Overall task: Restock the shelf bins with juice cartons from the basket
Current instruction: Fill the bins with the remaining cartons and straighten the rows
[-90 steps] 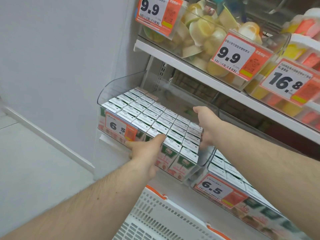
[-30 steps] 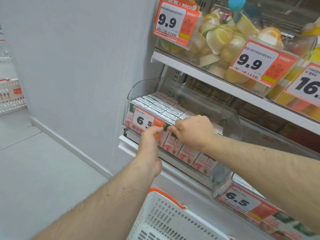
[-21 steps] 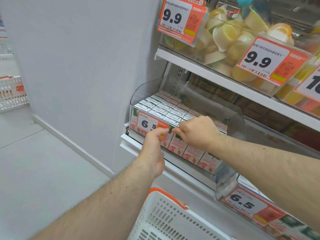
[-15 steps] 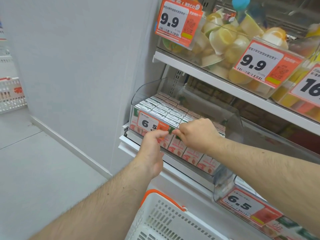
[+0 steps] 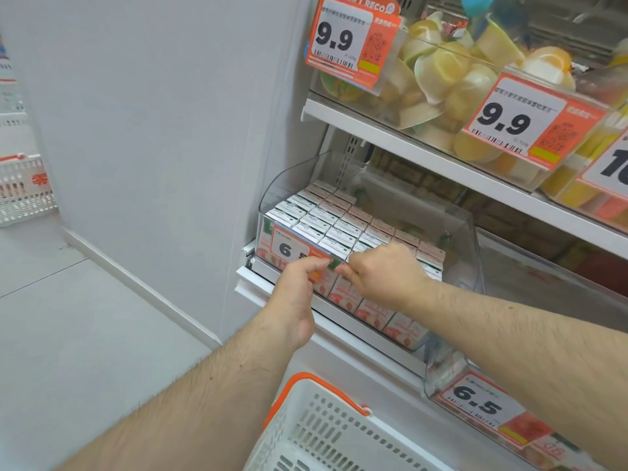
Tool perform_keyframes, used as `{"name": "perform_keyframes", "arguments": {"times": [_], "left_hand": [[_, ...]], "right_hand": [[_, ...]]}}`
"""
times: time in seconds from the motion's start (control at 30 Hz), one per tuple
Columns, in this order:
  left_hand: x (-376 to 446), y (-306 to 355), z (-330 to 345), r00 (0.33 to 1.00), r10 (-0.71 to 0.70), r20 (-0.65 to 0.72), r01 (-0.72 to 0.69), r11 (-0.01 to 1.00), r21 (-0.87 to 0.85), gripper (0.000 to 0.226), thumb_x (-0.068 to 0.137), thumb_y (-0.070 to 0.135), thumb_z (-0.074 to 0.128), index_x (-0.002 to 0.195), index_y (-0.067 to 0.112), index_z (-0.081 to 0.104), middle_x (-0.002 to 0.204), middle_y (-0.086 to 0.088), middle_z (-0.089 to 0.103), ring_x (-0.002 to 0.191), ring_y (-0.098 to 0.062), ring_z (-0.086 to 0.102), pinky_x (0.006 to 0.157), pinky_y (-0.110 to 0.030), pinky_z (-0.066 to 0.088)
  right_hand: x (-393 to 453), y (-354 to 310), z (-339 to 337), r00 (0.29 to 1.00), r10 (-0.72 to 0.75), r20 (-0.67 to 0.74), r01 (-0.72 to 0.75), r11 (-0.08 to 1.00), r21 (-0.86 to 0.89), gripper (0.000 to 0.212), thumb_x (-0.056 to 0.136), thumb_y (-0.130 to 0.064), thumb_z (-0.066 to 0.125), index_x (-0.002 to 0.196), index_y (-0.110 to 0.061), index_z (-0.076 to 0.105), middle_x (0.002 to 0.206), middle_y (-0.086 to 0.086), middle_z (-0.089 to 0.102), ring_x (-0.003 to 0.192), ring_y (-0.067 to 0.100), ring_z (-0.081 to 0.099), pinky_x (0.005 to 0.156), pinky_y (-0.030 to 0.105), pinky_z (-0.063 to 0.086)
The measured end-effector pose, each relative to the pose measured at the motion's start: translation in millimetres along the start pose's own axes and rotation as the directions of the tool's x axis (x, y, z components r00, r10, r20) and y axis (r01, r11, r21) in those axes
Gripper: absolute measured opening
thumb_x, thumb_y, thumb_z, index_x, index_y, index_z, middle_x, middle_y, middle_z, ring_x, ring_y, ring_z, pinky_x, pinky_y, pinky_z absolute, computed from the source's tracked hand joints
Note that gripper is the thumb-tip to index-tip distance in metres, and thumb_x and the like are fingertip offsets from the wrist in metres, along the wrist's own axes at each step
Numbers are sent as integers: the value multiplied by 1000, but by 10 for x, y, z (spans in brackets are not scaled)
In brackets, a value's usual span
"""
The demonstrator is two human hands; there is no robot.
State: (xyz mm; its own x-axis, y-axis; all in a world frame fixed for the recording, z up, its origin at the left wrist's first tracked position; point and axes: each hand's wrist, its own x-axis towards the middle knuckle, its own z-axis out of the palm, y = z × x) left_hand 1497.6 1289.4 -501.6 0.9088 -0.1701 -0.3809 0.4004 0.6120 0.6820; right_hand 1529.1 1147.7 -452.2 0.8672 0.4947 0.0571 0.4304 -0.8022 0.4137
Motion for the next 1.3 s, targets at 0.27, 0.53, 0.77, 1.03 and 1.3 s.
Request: {"name": "perform_keyframes", "arguments": {"times": [0.27,0.53,0.77,1.03,1.3], "left_hand": [[-83,-46,219,991,13,-131,-18,999,-35,21,83,16,61,104,15,58,83,8,56,72,-1,45,60,-22,26],[-136,-148,317,985,49,-162,-49,999,8,74,58,21,69,130,16,51,107,8,58,110,-12,43,90,-34,23],[-443,-375,515,937,214,-275,-183,974,131,37,75,19,68,109,16,54,101,-4,64,84,-14,59,70,-29,42],[-678,-745,830,892,384,238,-443,633,635,21,80,18,73,94,27,59,94,6,64,86,-9,60,76,-21,45],[-687,-957,886,865,324,382,-487,366,793,18,83,30,75,88,34,58,87,15,63,69,5,60,62,-11,42]], "right_hand": [[-43,-54,-10,999,-24,-22,25,998,53,43,104,-50,23,83,-18,43,73,-2,51,70,25,49,67,33,44],[-75,-114,-17,998,50,-49,-53,997,-52,29,106,-35,32,96,-17,52,94,5,69,74,29,55,62,34,39],[-704,-176,-131,897,131,-422,-65,984,167,30,87,-31,42,85,-7,60,76,12,63,70,33,61,61,32,27],[-1593,580,-211,641,623,-449,-278,733,620,19,88,-21,48,77,-13,61,78,3,63,76,25,56,68,37,45],[-1386,1241,140,557,469,685,-818,164,552,77,97,-69,13,155,-20,24,161,5,27,146,30,27,117,48,22]]}}
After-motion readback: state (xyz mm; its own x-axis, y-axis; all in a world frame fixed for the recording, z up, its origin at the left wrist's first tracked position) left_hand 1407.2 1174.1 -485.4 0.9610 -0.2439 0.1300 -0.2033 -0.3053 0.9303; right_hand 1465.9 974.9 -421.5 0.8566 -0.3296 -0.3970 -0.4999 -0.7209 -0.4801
